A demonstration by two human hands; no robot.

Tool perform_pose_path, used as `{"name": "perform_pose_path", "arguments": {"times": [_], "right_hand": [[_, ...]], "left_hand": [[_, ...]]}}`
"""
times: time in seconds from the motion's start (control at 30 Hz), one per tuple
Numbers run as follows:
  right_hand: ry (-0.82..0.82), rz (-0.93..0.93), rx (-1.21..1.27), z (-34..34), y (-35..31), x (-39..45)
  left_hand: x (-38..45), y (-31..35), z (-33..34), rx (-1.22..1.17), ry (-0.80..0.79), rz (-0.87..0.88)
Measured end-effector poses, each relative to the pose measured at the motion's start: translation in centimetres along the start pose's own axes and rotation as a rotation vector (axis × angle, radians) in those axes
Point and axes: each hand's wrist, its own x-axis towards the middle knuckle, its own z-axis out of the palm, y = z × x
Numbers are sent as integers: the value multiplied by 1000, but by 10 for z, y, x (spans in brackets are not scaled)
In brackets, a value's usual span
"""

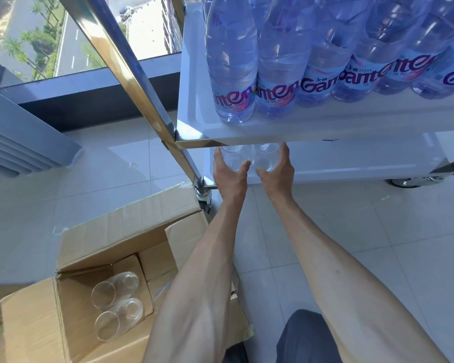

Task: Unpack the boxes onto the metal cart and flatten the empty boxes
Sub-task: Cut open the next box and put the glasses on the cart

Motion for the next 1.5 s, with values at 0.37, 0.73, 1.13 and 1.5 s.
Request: {"name": "perform_pose_path", "arguments": {"times": [0.37, 0.73, 1.13, 1.5], "right_hand": [[58, 299, -241, 4, -8, -80], [65, 71, -115, 35, -62, -193], [-737, -17, -348, 120, -71, -326], [-900, 330, -865, 173, -37, -337]], "left_hand": [[-76, -15, -65, 174, 108, -23], [-123, -45, -203, 180, 371, -146], [-143, -132, -311, 484, 406, -591], [-92, -177, -326, 719, 373, -668]]}}
